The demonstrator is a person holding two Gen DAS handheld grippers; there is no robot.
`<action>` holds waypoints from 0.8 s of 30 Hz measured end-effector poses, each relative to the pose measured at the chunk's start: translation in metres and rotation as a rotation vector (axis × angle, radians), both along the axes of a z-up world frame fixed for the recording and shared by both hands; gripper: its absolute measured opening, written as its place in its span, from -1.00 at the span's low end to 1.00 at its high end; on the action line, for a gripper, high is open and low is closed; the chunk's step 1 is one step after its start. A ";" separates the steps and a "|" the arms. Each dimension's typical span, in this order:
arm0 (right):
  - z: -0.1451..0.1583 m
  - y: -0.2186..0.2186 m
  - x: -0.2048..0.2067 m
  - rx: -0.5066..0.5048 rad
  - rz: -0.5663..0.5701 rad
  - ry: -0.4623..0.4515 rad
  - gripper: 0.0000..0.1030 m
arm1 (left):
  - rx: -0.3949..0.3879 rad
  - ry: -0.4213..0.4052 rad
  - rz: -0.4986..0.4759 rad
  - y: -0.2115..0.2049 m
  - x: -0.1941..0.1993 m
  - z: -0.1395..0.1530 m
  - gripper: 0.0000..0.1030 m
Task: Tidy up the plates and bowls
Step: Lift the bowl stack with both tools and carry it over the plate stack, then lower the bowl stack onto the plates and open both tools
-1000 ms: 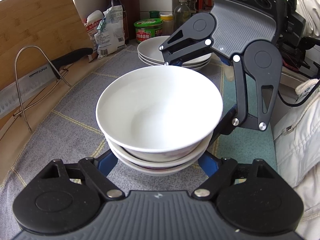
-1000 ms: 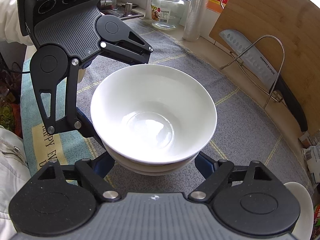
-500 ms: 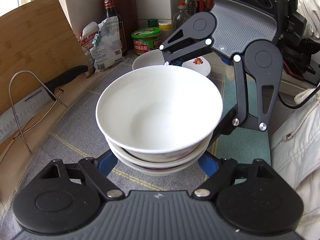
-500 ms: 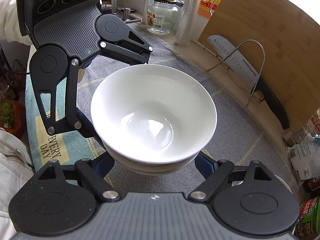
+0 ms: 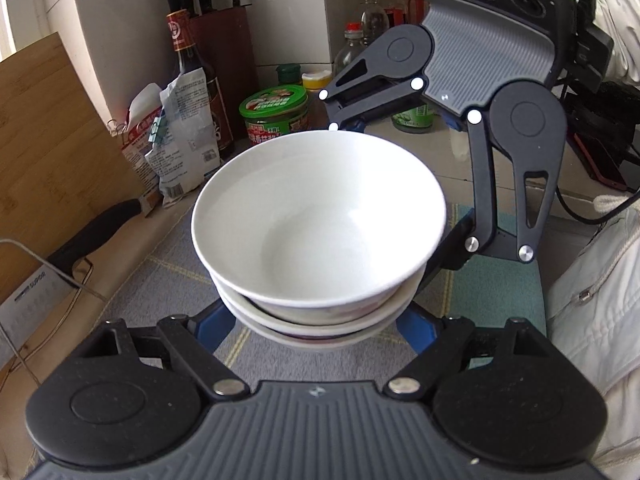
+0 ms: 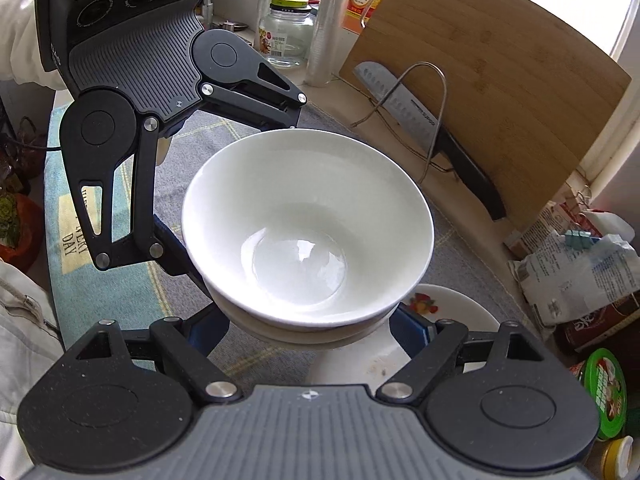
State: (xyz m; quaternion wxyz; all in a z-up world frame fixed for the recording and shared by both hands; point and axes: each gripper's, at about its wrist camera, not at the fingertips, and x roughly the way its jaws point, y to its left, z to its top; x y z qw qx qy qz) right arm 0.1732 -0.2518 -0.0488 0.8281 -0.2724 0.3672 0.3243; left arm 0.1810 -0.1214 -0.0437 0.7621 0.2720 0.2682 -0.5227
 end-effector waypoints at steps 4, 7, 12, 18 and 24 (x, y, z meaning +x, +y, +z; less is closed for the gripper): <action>0.002 -0.026 0.001 -0.002 -0.026 -0.012 0.75 | 0.003 -0.007 -0.026 -0.028 0.010 0.002 0.68; 0.003 -0.048 0.003 -0.002 -0.051 -0.014 0.75 | 0.000 -0.009 -0.048 -0.048 0.017 0.001 0.68; -0.003 -0.075 0.006 -0.016 -0.089 -0.002 0.75 | 0.001 0.001 -0.080 -0.074 0.030 -0.009 0.68; -0.012 -0.090 0.015 -0.024 -0.118 0.033 0.75 | 0.008 0.029 -0.098 -0.091 0.042 -0.024 0.68; -0.019 -0.096 0.019 -0.023 -0.128 0.059 0.75 | 0.015 0.040 -0.096 -0.098 0.048 -0.032 0.68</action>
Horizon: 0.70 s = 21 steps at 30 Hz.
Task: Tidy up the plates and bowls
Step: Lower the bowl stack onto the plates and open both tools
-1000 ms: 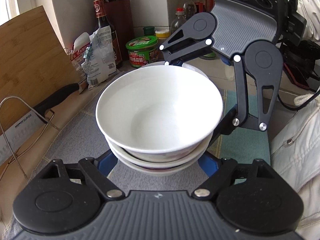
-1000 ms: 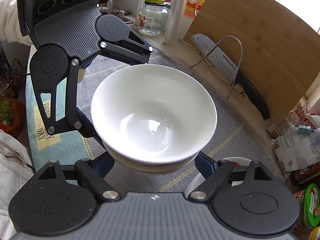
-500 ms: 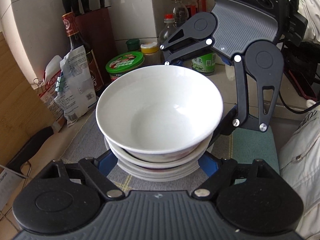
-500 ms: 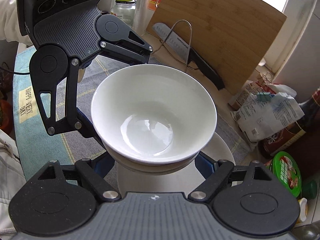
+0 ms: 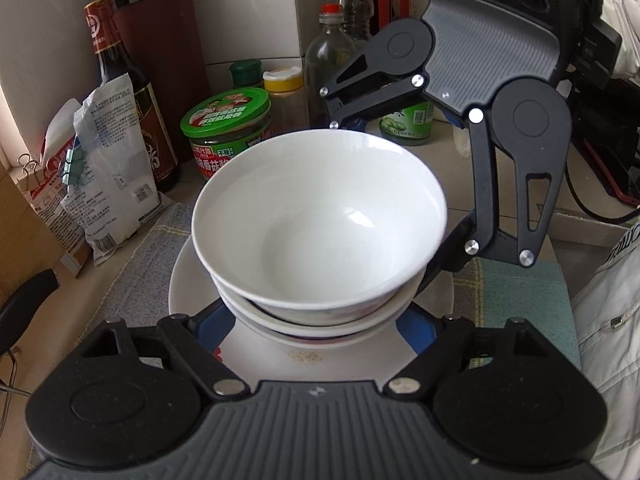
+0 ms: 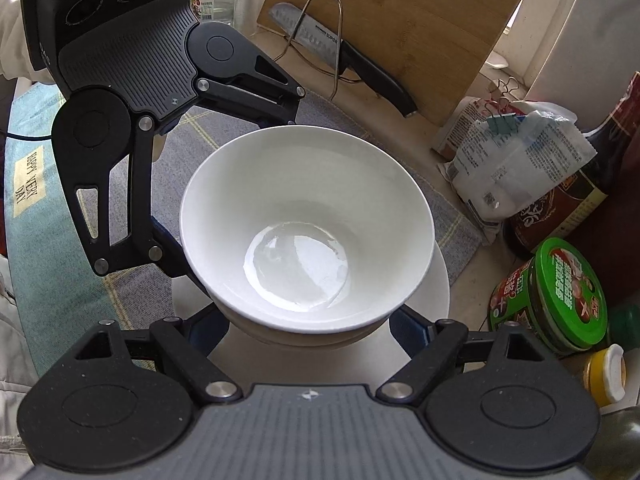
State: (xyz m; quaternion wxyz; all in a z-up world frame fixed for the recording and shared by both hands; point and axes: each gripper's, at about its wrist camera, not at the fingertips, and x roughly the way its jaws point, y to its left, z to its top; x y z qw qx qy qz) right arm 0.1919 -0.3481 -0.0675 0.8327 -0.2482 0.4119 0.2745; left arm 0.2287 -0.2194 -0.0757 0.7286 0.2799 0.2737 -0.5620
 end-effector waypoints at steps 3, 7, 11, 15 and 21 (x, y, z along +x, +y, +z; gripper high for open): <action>0.000 -0.001 0.001 0.009 0.000 0.001 0.75 | 0.001 0.006 0.001 0.000 0.001 0.001 0.68; 0.000 0.000 0.001 0.008 0.000 -0.003 0.75 | 0.004 0.003 0.003 -0.001 0.002 0.002 0.68; 0.001 0.001 -0.002 0.006 -0.002 -0.006 0.76 | -0.002 -0.013 0.009 0.001 -0.001 0.001 0.69; 0.002 -0.003 -0.002 0.047 -0.019 -0.017 1.00 | -0.034 -0.027 0.057 0.007 -0.004 0.004 0.86; 0.005 -0.008 -0.006 0.080 -0.056 -0.010 1.00 | -0.092 -0.079 0.209 0.029 -0.023 0.011 0.96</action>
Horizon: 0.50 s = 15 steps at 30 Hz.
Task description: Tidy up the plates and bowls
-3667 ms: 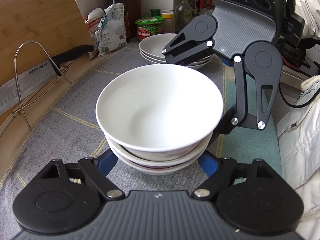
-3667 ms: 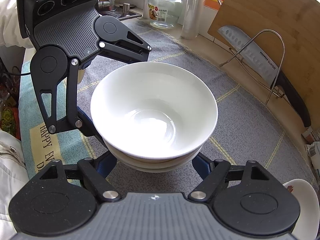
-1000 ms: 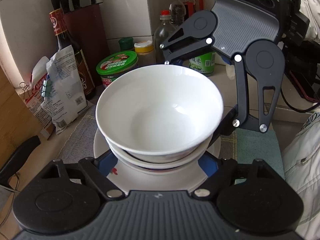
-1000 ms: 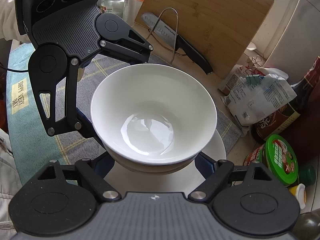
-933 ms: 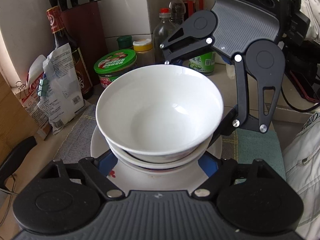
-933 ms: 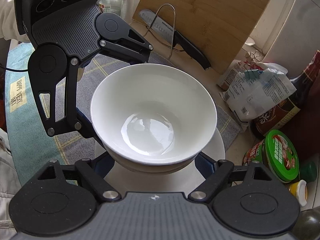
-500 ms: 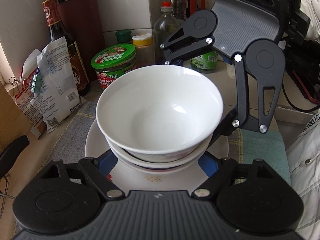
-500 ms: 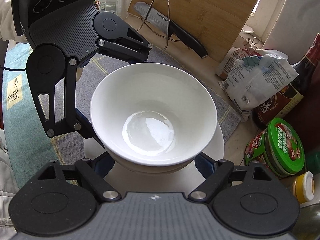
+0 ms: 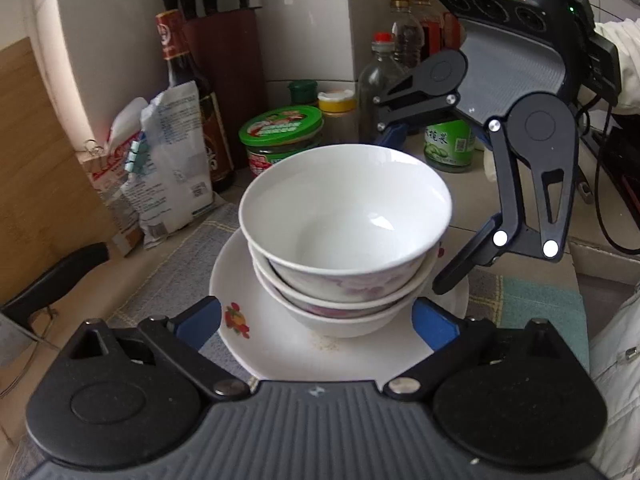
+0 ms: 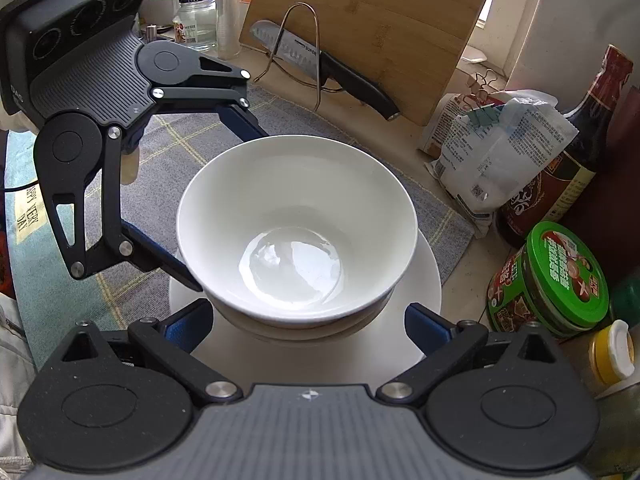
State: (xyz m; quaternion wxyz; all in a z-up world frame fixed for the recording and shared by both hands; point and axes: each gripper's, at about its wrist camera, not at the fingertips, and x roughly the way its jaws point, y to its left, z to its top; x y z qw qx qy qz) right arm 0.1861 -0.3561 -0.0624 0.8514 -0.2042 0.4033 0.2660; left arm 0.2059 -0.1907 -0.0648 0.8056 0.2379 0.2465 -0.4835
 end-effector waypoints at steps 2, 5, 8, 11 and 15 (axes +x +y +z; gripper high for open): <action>0.003 0.000 -0.006 0.015 -0.022 0.004 1.00 | -0.034 -0.047 0.052 0.010 -0.013 0.007 0.97; 0.013 0.006 -0.021 0.013 -0.087 -0.017 1.00 | -0.093 -0.084 0.115 0.028 -0.029 0.022 0.99; 0.030 0.016 -0.042 0.017 -0.164 -0.067 1.00 | -0.151 -0.098 0.140 0.044 -0.042 0.036 0.99; 0.045 0.026 -0.054 0.044 -0.310 -0.098 1.00 | -0.168 -0.104 0.244 0.054 -0.051 0.042 0.99; 0.050 0.039 -0.069 0.138 -0.572 -0.105 1.00 | -0.177 -0.063 0.446 0.064 -0.058 0.044 0.99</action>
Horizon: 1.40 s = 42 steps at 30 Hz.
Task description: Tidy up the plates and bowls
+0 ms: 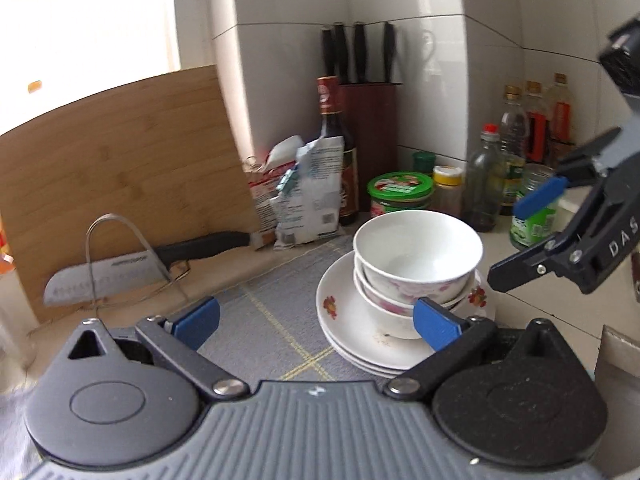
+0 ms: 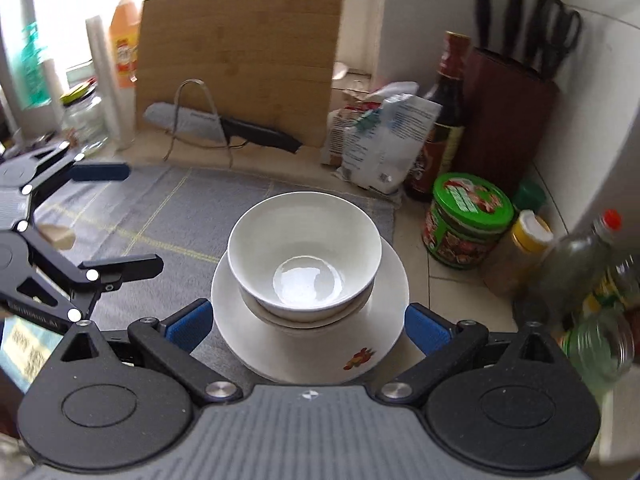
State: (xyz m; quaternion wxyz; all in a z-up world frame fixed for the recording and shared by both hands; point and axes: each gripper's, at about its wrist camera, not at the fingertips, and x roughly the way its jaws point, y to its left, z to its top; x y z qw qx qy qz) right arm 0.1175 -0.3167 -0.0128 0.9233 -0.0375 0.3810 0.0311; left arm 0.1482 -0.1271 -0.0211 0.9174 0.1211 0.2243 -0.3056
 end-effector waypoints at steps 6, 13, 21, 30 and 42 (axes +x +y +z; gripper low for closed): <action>-0.013 0.034 -0.029 0.042 -0.278 0.011 1.00 | -0.057 0.078 0.052 0.020 -0.023 0.005 0.99; -0.006 0.061 -0.062 0.047 -0.417 -0.012 1.00 | -0.031 0.109 0.160 0.036 -0.042 0.017 0.99; 0.000 0.073 -0.081 0.065 -0.449 -0.022 1.00 | -0.015 0.136 0.196 0.046 -0.052 0.028 0.99; 0.004 0.078 -0.090 0.078 -0.468 -0.036 1.00 | 0.009 0.147 0.211 0.046 -0.057 0.032 0.99; 0.004 0.080 -0.093 0.083 -0.476 -0.041 1.00 | 0.016 0.159 0.222 0.048 -0.058 0.033 0.99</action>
